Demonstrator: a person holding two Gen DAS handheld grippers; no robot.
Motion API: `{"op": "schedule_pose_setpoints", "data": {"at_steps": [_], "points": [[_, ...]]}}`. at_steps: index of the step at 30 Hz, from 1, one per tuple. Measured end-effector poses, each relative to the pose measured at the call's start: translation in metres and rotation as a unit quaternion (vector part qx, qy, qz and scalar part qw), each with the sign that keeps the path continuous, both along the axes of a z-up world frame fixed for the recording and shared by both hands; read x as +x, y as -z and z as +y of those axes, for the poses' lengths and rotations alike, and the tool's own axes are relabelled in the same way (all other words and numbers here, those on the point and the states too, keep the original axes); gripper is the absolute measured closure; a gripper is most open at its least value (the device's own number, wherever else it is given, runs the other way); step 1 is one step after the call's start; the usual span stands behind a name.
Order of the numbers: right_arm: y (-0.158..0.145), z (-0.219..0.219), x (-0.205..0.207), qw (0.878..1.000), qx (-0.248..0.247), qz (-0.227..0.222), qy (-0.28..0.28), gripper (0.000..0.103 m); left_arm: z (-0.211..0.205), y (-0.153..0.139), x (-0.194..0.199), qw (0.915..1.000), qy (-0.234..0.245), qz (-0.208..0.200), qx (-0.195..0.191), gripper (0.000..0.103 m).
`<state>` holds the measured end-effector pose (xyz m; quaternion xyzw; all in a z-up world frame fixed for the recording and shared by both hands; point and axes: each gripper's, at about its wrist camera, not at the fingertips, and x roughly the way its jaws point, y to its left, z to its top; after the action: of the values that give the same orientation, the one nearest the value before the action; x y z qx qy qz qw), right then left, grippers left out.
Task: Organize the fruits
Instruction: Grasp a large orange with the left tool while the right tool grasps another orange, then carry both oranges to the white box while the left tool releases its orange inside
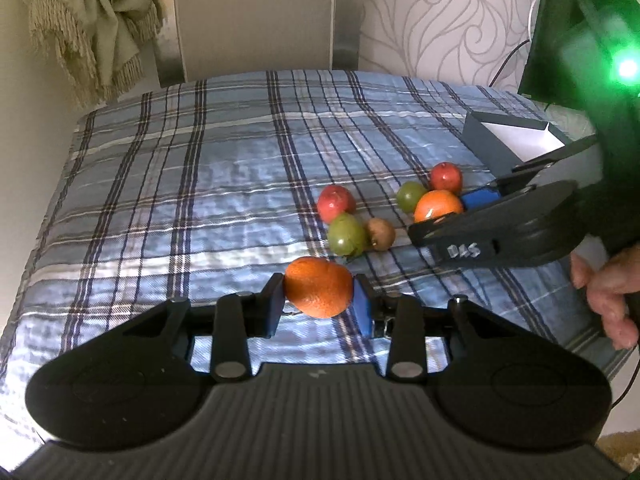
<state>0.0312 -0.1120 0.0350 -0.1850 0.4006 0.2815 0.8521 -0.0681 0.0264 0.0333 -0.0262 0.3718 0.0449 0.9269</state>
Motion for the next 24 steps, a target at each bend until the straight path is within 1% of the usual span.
{"op": "schedule_pose_setpoints", "data": {"at_steps": [3,6,8,11,13,17,21,24], "points": [[-0.007,-0.008,-0.003,1.0,0.016,0.005,0.021,0.064,0.005,0.0,0.0,0.9999,0.013,-0.001,-0.003,0.061],[-0.02,-0.02,-0.01,0.998,0.038,0.019,0.044,0.064,0.009,0.002,0.001,0.9995,0.031,0.002,-0.007,0.061],[-0.028,-0.027,-0.017,0.996,0.055,0.036,0.059,0.064,0.012,0.007,0.002,0.9991,0.038,0.01,-0.012,0.061],[-0.035,-0.036,-0.03,0.992,0.077,0.06,0.079,0.064,0.013,0.009,0.002,0.9987,0.051,0.008,-0.008,0.061],[-0.037,-0.04,-0.04,0.991,0.085,0.069,0.082,0.064,0.013,0.009,0.002,0.9987,0.05,0.008,-0.01,0.061],[-0.047,-0.046,-0.055,0.992,0.091,0.064,0.057,0.064,0.012,0.006,0.003,0.9992,0.025,0.008,-0.03,0.061],[-0.06,-0.067,-0.061,0.993,0.108,0.027,0.043,0.064,0.0,-0.001,-0.001,0.9996,-0.007,0.005,-0.026,0.061],[-0.066,-0.091,-0.059,0.99,0.13,0.018,0.046,0.064,-0.012,-0.013,-0.003,0.9997,-0.019,-0.009,-0.01,0.061]]}}
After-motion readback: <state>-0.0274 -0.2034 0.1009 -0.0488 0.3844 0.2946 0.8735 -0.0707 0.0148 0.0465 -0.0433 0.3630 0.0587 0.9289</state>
